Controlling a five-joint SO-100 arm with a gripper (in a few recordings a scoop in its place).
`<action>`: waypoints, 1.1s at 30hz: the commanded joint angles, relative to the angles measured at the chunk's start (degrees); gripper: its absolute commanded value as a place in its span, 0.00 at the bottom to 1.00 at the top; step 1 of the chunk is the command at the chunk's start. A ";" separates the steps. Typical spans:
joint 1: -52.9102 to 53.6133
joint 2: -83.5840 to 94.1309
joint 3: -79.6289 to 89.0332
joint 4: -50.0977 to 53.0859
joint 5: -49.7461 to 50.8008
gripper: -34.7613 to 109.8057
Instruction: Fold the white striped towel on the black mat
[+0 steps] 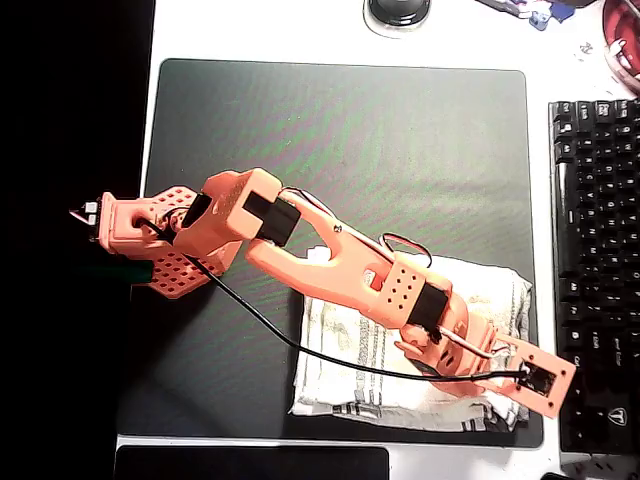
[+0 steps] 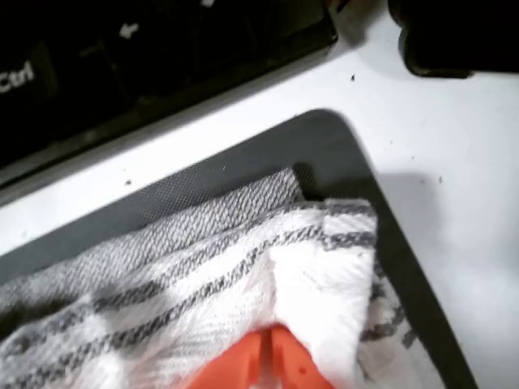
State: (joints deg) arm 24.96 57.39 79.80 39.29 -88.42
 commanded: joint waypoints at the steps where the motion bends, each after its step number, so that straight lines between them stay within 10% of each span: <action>1: 1.67 0.26 -2.02 -1.23 -0.35 0.25; 33: -15.29 30.50 19.42 28.65 -4.04 0.35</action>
State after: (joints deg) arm 9.93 87.45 98.09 67.15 -91.41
